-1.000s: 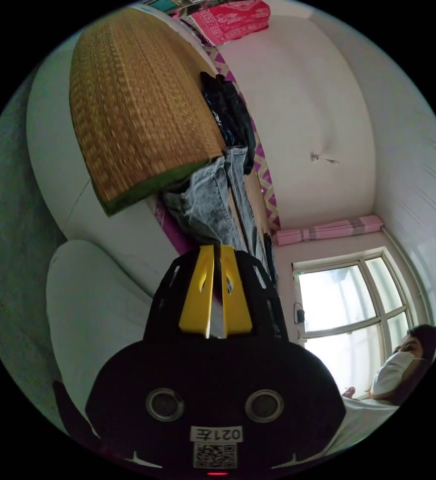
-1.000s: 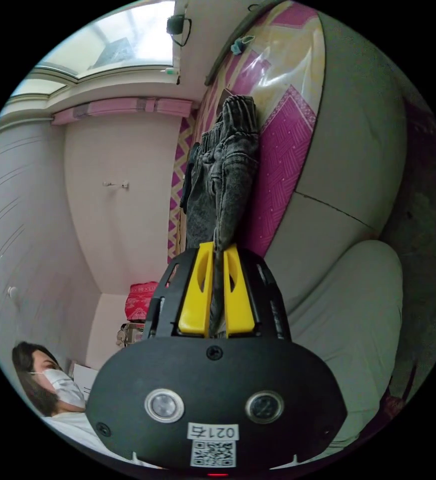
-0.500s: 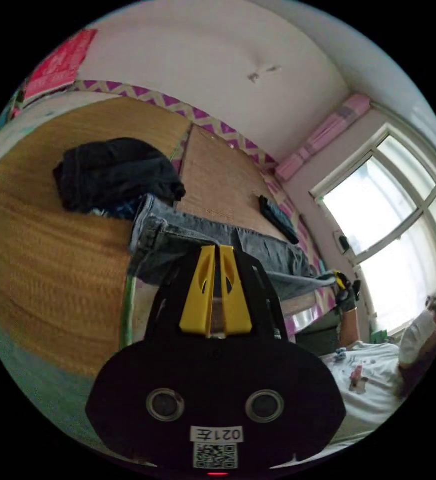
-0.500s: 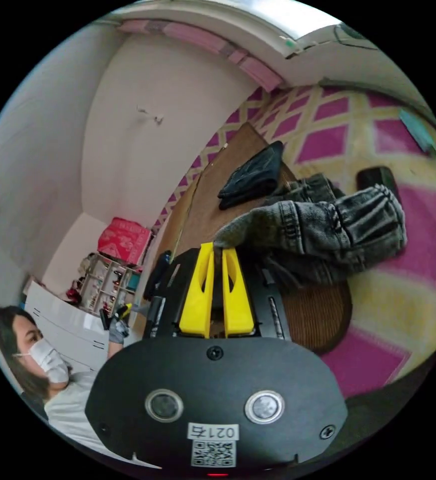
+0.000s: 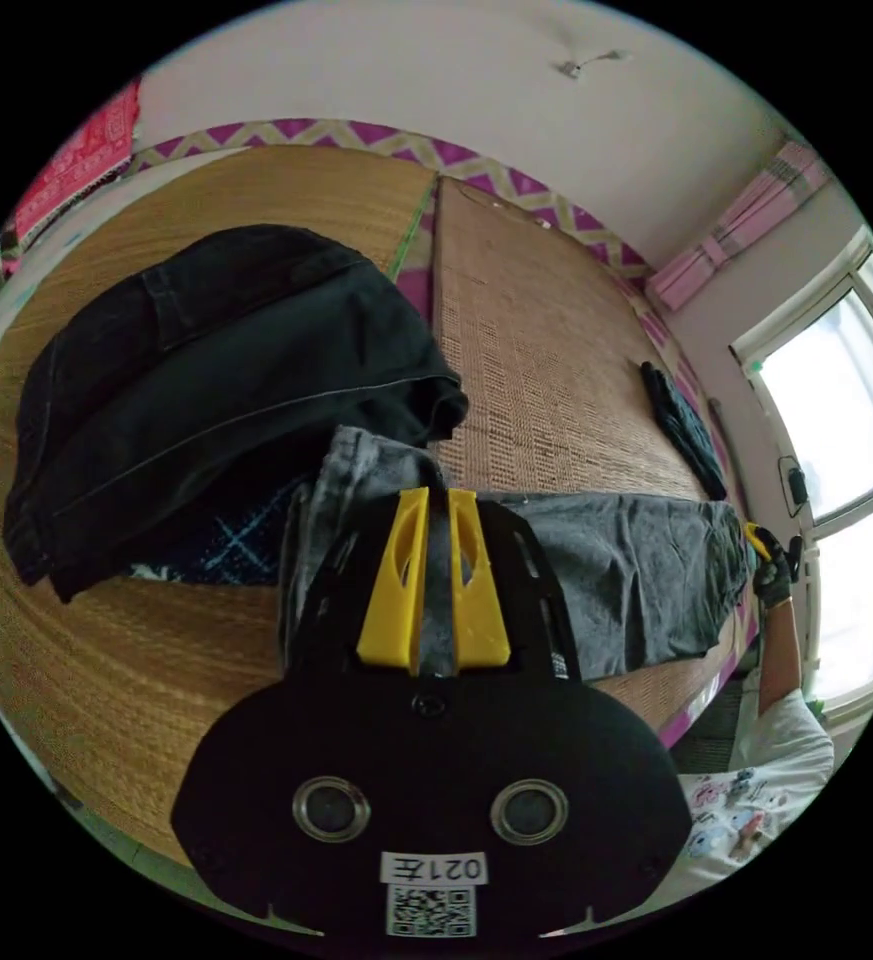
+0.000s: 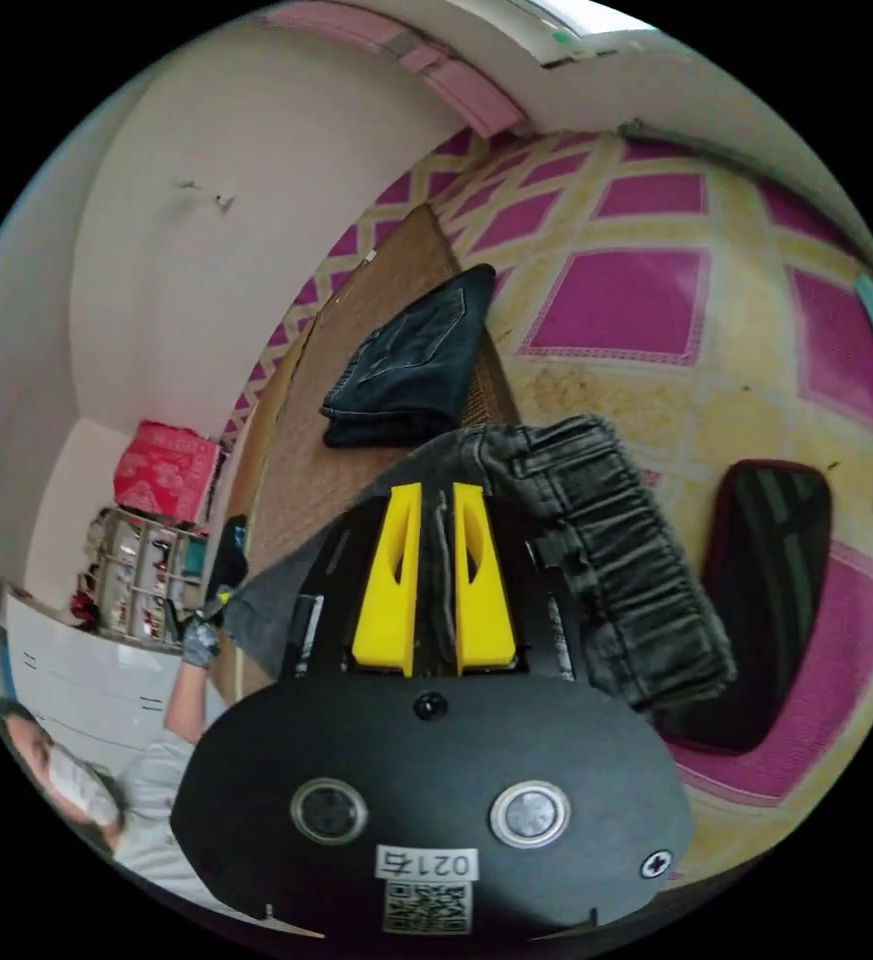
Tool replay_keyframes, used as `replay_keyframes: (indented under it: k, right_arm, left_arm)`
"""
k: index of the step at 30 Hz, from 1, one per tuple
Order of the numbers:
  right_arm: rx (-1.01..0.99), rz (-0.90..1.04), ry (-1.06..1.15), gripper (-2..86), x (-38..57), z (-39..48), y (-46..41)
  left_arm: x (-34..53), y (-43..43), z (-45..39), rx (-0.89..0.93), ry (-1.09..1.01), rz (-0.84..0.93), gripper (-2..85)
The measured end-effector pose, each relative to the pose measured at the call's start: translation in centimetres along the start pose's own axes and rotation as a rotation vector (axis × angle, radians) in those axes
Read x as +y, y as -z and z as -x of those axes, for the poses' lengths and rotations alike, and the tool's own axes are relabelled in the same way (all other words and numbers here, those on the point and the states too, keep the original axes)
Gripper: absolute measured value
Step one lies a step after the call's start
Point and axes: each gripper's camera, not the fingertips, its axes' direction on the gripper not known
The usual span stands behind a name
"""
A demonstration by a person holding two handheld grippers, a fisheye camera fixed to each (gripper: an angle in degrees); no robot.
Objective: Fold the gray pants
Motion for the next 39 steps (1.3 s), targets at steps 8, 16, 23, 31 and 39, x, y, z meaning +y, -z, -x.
replay_keyframes:
  k: [8,16,23,31,39]
  right_arm:
    - [0.314,0.224,0.303,0.9,6.3,6.0,-4.0]
    - [0.401,0.141,0.753,0.4,12.5,23.1,-7.2]
    - [0.304,0.333,1.234,7.2,26.0,37.0,-14.9]
    - [0.376,0.316,1.134,-0.8,27.3,38.1,-14.9]
    - [0.407,0.342,1.107,-0.8,29.1,38.5,-15.5]
  left_arm:
    - [3.7,2.6,-1.3,0.141,-0.105,-0.101,-1.0]
    - [7.1,1.5,-4.7,0.129,-0.220,-0.061,-1.0]
    - [9.6,0.6,-3.8,0.133,-0.209,-0.035,-0.9]
    - [10.1,3.4,1.2,0.019,-0.028,-0.157,0.8]
    - [6.9,3.6,6.9,-0.070,0.138,-0.194,5.6]
